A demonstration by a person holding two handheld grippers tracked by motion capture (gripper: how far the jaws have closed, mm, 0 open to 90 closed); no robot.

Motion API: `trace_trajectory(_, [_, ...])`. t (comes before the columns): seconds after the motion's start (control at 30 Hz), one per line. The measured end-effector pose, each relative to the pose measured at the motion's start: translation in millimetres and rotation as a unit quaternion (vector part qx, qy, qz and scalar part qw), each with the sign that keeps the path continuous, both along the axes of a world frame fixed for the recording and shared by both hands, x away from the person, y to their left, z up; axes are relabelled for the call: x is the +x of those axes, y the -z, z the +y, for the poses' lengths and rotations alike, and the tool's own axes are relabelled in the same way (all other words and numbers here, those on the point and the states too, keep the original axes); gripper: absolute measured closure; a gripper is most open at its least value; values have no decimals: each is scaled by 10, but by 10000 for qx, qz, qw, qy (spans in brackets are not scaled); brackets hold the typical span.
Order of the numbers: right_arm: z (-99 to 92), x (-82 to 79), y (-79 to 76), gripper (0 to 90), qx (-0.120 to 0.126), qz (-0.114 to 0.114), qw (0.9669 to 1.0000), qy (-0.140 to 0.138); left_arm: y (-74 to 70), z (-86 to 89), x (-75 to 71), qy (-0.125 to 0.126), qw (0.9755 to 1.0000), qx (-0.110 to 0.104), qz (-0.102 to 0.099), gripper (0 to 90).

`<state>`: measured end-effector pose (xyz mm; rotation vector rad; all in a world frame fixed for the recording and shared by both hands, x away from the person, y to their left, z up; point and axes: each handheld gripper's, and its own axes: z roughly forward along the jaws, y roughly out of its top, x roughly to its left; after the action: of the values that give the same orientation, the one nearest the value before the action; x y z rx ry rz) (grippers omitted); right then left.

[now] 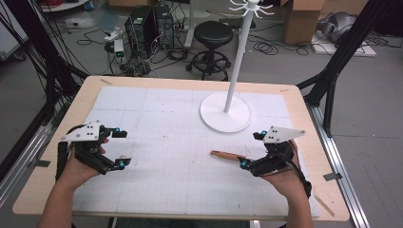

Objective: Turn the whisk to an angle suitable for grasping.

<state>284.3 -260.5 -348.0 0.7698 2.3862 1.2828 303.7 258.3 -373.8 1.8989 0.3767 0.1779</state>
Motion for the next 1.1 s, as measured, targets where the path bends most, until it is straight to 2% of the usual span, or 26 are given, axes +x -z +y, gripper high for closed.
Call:
trace_trajectory(0.07, [5, 22, 8, 8, -41, 37, 10000, 8, -4, 8, 0, -25, 10000, -20, 8, 44])
trace_trajectory(0.17, [46, 109, 15, 8, -229, 139, 9996, 64, -9, 24, 10, -26, 10000, -91, 0, 44])
trace_trajectory(0.23, [60, 131, 15, 8, -243, 162, 9996, 47, -7, 27, 17, -49, 9999, -107, 14, 44])
trace_trajectory(0.27, [115, 189, -3, 7, -374, 254, 9990, 35, -7, 32, 22, -60, 9999, -100, 8, 44])
trace_trajectory(0.47, [208, 289, -65, 7, -500, 294, 9983, -11, -16, 41, 16, -71, 9999, -124, -19, 44])
trace_trajectory(0.6, [242, 365, -47, 8, -583, 406, 9975, 6, -15, 35, 14, -59, 9999, -141, -4, 44])
trace_trajectory(0.63, [246, 413, -18, 8, -657, 529, 9964, 36, -17, 37, 15, -60, 9999, -143, -10, 44])
trace_trajectory(0.73, [256, 478, 25, 8, -769, 686, 9946, 93, -20, 39, 16, -67, 9999, -155, -12, 44])
trace_trajectory(0.83, [265, 522, 54, 8, -873, 745, 9934, 76, -25, 37, 10, -76, 9999, -132, -27, 44])
trace_trajectory(0.87, [283, 550, 89, 8, -956, 843, 9918, 87, -33, 33, 5, -66, 9999, -129, -46, 44])
trace_trajectory(1.1, [347, 600, 200, 8, -1336, 1010, 9859, 64, -53, 20, -11, -50, 9999, -99, -82, 44])
